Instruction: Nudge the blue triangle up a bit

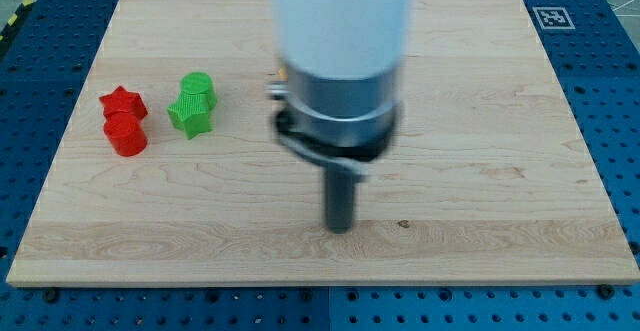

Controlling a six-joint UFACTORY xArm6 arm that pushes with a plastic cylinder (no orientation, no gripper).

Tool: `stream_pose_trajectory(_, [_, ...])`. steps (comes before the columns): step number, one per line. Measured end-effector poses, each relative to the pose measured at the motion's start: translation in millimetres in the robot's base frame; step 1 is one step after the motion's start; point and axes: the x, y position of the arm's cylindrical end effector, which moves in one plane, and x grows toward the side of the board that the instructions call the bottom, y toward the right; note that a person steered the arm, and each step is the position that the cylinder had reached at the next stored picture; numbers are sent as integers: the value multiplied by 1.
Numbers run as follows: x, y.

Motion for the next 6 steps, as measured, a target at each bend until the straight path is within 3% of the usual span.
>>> stream_pose_trajectory(1, [-15,67])
stream_pose_trajectory(3, [-22,54])
stream_pose_trajectory(5, [-104,36])
stream_pose_trajectory(6, [-114,36])
